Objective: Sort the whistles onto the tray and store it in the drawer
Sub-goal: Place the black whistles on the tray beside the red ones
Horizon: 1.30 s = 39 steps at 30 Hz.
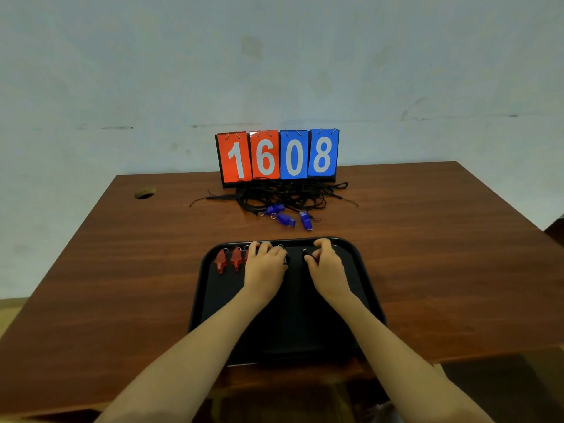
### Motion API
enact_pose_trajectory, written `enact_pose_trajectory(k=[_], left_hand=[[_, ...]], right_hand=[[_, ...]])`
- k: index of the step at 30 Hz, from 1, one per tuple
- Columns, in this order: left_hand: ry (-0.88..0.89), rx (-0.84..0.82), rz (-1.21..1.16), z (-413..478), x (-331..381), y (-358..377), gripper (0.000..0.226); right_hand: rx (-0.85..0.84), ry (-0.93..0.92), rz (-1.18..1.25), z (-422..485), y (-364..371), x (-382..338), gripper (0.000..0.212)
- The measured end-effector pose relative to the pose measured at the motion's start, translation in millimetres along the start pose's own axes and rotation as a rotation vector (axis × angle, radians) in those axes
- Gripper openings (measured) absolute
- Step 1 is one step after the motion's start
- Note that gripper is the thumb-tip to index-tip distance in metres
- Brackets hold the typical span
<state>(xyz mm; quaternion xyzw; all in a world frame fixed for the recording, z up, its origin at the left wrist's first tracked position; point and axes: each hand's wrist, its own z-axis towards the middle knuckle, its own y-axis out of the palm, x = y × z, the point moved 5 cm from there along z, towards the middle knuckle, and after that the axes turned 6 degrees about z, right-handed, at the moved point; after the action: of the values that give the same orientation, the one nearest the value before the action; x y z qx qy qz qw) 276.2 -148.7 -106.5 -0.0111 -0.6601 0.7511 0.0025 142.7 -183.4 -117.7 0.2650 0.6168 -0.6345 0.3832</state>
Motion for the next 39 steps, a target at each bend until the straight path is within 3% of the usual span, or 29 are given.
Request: enact_pose_trajectory(k=[14, 23, 27, 30, 39], left_hand=[[-0.024, -0.019, -0.057, 4.3, -2.8, 0.8, 0.034], [-0.013, -0.031, -0.049, 7.3, -2.0, 0.8, 0.03], [-0.002, -0.041, -0.041, 7.5, -2.1, 1.1, 0.032], [0.004, -0.043, -0.029, 7.5, -2.0, 0.6, 0.033], [0.005, -0.038, -0.006, 7.4, -0.3, -1.0, 0.033]], right_hand=[[0.014, 0.082, -0.056, 27.5, 17.9, -12.3, 0.026], [-0.059, -0.014, -0.202, 28.5, 18.0, -11.1, 0.023], [-0.221, -0.024, -0.244, 16.1, 16.8, 0.0, 0.041], [-0.231, -0.021, -0.276, 13.3, 15.3, 2.0, 0.053], [-0.154, -0.061, -0.269, 15.2, 20.3, -2.4, 0.048]])
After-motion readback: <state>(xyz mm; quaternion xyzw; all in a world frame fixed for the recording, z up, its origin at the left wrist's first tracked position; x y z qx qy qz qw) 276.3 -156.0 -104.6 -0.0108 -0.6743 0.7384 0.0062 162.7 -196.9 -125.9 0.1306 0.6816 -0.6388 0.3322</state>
